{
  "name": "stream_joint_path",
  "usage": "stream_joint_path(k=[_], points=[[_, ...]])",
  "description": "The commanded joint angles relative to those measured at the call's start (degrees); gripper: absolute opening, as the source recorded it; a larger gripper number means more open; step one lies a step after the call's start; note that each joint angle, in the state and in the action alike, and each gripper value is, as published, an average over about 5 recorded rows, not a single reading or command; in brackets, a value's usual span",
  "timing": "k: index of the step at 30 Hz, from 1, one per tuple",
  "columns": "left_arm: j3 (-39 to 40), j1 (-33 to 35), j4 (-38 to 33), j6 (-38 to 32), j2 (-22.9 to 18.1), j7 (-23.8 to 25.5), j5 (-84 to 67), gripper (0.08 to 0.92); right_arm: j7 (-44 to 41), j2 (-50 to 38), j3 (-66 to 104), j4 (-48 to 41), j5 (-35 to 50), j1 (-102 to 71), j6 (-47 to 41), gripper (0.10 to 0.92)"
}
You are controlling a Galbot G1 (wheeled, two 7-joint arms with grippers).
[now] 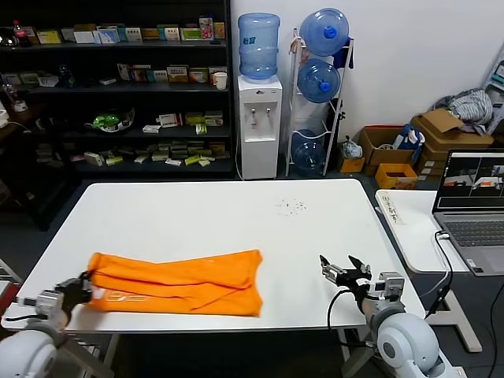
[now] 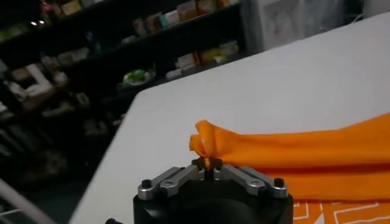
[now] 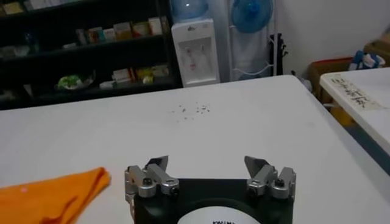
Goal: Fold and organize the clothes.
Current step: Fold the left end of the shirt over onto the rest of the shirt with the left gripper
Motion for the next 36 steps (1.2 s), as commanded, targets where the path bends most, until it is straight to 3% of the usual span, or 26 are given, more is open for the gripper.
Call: stream_joint_path(k=[1, 3, 8, 13, 17, 24, 36], points=[[-12.1, 1.03, 9.72, -2.24, 8.17, 3.01, 4.35, 0.128, -0.7, 0.85, -1.73, -1.63, -0.13, 2.01, 0.66, 0.823], [-11.8, 1.51, 6.42, -1.64, 7.52, 2.59, 2.67, 0.128, -0.64, 0.96, -1.54, -1.49, -0.31, 1.75, 0.64, 0.823], [-6.56, 3.27, -10.79, 5.17, 3.37, -2.82, -14.99, 0.128, -0.31, 1.54, -1.16, -1.4, -1.16, 0.95, 0.33, 0.823], [3.33, -1.3, -19.93, 11.64, -5.7, -11.92, -30.57, 0.128, 0.69, 2.14, -0.72, -1.49, -1.32, 0.4, -0.65, 0.823], [8.88, -5.19, -20.42, 13.5, -12.84, -16.73, -38.03, 0.128, 1.68, 2.51, 0.2, -1.55, -0.94, -0.26, -1.47, 0.823], [14.84, -9.77, -18.4, 14.09, -21.49, -19.48, -36.83, 0.128, 2.33, 3.38, 0.56, -2.67, -1.07, -0.87, -1.87, 0.823], [18.06, -13.8, -16.7, 14.2, -25.12, -18.97, -31.75, 0.128, 2.49, 4.13, 0.06, -3.34, -1.03, -0.22, -2.05, 0.823]])
